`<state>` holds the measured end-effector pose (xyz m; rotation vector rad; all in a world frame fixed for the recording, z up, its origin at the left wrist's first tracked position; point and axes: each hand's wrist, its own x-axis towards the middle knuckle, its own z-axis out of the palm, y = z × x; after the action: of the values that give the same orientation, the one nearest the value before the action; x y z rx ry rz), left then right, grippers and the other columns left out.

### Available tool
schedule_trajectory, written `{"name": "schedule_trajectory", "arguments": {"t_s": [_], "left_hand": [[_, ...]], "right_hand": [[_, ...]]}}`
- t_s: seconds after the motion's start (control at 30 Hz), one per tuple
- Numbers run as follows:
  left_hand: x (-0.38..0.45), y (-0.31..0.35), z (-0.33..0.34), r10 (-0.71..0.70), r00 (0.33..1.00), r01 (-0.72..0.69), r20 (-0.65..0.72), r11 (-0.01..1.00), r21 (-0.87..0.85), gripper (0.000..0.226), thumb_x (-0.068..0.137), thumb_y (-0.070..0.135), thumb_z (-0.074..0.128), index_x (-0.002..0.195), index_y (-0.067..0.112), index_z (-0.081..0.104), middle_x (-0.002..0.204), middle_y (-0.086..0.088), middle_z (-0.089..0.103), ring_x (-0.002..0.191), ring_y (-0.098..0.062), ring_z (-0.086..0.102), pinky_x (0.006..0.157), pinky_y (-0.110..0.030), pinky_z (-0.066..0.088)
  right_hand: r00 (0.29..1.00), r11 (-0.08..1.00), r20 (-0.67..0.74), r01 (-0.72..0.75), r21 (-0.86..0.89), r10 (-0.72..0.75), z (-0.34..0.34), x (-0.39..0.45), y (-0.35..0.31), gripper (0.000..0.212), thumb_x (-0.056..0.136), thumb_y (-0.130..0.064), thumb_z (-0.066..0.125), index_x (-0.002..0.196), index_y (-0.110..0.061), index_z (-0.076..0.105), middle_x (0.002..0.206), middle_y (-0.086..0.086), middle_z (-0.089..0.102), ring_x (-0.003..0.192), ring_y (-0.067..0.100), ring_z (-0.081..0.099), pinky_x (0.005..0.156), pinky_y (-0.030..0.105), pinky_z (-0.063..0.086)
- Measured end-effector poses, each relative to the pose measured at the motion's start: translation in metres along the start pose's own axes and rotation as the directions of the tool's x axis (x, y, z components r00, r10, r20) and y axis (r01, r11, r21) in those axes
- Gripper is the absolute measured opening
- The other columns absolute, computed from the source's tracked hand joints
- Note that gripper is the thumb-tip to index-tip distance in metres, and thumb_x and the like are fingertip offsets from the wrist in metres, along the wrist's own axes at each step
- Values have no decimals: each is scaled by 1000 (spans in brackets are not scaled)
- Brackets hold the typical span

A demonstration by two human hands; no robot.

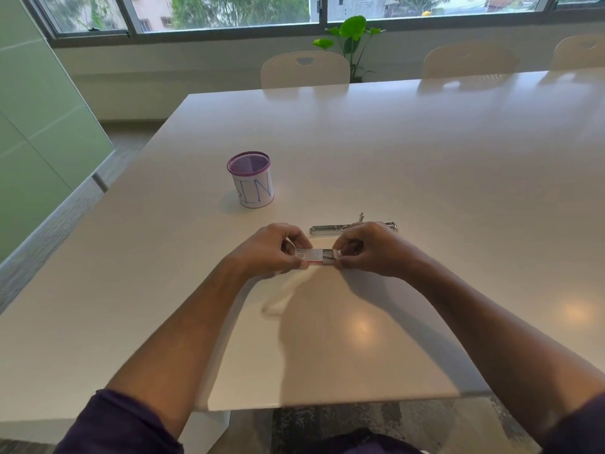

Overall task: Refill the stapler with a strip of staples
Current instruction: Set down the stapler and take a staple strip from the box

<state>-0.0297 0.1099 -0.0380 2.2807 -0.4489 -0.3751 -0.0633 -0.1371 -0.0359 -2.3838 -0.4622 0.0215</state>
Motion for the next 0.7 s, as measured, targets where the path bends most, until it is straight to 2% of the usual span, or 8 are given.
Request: {"name": "schedule_trajectory", "arguments": {"t_s": [0.17, 0.27, 0.33, 0.4, 0.47, 0.53, 0.63, 0.7], "left_hand": [[1, -1, -1, -11, 1000, 12, 26, 999, -36, 28, 78, 15, 90, 101, 25, 78, 82, -2, 70, 64, -15, 61, 66, -37, 57], [1, 0, -1, -19, 999, 20, 37, 999, -32, 26, 79, 18, 89, 100, 27, 77, 86, -9, 71, 65, -15, 61, 64, -36, 56], [1, 1, -1, -21, 999, 23, 39, 999, -31, 25, 80, 17, 89, 100, 27, 77, 84, -3, 69, 64, -15, 59, 64, -35, 56], [0, 1, -1, -22, 999, 24, 46, 999, -37, 25, 81, 16, 89, 101, 25, 77, 84, -5, 69, 66, -16, 58, 64, -34, 54], [0, 1, -2, -21, 998, 23, 55, 999, -43, 26, 81, 16, 88, 103, 24, 77, 84, -9, 68, 68, -18, 57, 65, -34, 52], [0, 2, -2, -20, 998, 22, 59, 999, -46, 26, 81, 16, 88, 103, 24, 77, 86, -8, 68, 69, -18, 57, 66, -35, 51], [0, 3, -2, -23, 998, 26, 61, 999, -43, 27, 81, 16, 89, 104, 25, 77, 95, -13, 71, 73, -19, 58, 69, -36, 52], [-1, 3, -2, -25, 998, 28, 60, 998, -48, 26, 82, 16, 89, 104, 24, 77, 92, -11, 69, 73, -19, 57, 68, -35, 52]], "right_hand": [[1000, 999, 21, -7, -35, 8, -5, -2, -2, 20, 78, -15, 86, 98, -14, 81, 89, 5, 74, 81, 24, 73, 78, 39, 59], [997, 995, -19, 74, -70, -76, -3, -5, -7, 27, 83, -18, 82, 109, -19, 78, 99, -1, 69, 80, 14, 70, 75, 24, 57], [991, 988, -30, 131, -82, -134, -1, -6, -11, 18, 86, -15, 79, 104, -19, 80, 100, -3, 68, 80, 12, 69, 75, 22, 53], [988, 984, -17, 151, -94, -153, 0, -5, -12, 10, 88, -10, 77, 95, -14, 83, 95, 1, 70, 78, 16, 68, 75, 28, 54], [990, 983, -16, 135, -126, -138, 1, -3, -12, 8, 88, -11, 76, 92, -12, 84, 90, 0, 69, 76, 19, 65, 73, 31, 53], [993, 981, -26, 106, -160, -111, 0, 0, -12, 7, 88, -15, 78, 89, -13, 84, 82, -6, 64, 73, 16, 61, 68, 27, 48], [998, 980, -2, 63, -188, -65, -1, 3, -17, 9, 87, -19, 79, 79, -16, 81, 73, -16, 54, 70, 14, 58, 61, 19, 42], [999, 976, 30, 29, -216, -23, -1, 7, -21, 21, 87, -18, 78, 67, -25, 74, 72, -16, 52, 72, 16, 59, 66, 28, 48]]}}
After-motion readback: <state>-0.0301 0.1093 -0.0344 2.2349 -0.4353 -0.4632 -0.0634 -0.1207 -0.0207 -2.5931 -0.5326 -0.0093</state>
